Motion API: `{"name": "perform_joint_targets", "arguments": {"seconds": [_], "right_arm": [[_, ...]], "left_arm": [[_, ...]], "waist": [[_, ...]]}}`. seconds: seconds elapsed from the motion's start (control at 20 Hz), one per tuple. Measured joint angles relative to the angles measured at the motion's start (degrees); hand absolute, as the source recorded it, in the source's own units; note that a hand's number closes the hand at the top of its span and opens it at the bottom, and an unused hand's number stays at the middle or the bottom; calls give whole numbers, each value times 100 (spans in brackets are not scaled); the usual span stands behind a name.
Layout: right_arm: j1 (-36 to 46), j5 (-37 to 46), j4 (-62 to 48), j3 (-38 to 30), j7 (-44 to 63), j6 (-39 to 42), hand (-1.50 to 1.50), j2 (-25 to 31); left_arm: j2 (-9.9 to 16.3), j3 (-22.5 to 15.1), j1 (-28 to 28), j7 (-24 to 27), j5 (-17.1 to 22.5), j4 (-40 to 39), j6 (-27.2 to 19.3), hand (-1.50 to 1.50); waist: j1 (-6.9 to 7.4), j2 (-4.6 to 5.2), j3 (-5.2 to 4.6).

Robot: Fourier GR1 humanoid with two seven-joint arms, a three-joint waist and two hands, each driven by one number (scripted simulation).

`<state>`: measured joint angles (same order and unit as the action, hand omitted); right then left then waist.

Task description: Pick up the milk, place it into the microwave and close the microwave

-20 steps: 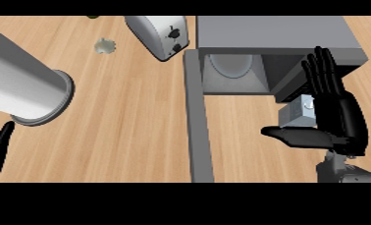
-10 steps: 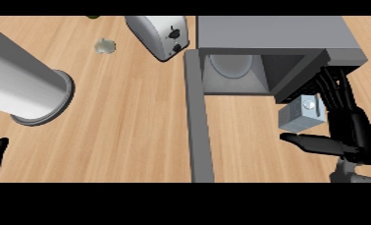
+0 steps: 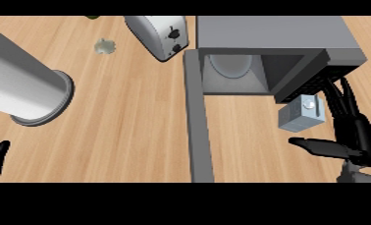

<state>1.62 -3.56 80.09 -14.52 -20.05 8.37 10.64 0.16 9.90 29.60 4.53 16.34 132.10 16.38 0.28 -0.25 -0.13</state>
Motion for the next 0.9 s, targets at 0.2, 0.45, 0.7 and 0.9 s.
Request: {"name": "perform_joint_targets", "arguments": {"seconds": [0.2, 0.45, 0.7, 0.9], "right_arm": [[10, 168, -362, 45, -368, 27, -150, 13], [323, 210, -1137, -98, -1130, 183, -150, 196], [497, 319, -1532, -165, -1528, 33, -150, 220], [611, 428, -1893, -324, -1826, -233, -150, 295]], "left_arm": [[32, 154, -67, -133, 135, 44, 37, -150], [-1, -65, -8, -31, 19, 28, -17, -150], [18, -51, -40, -136, 20, 111, -71, -150], [85, 99, -30, -188, 195, 147, -7, -150]], "waist": [[1, 7, 4], [-20, -41, -25], [-45, -79, -54], [-14, -99, -85]]}}
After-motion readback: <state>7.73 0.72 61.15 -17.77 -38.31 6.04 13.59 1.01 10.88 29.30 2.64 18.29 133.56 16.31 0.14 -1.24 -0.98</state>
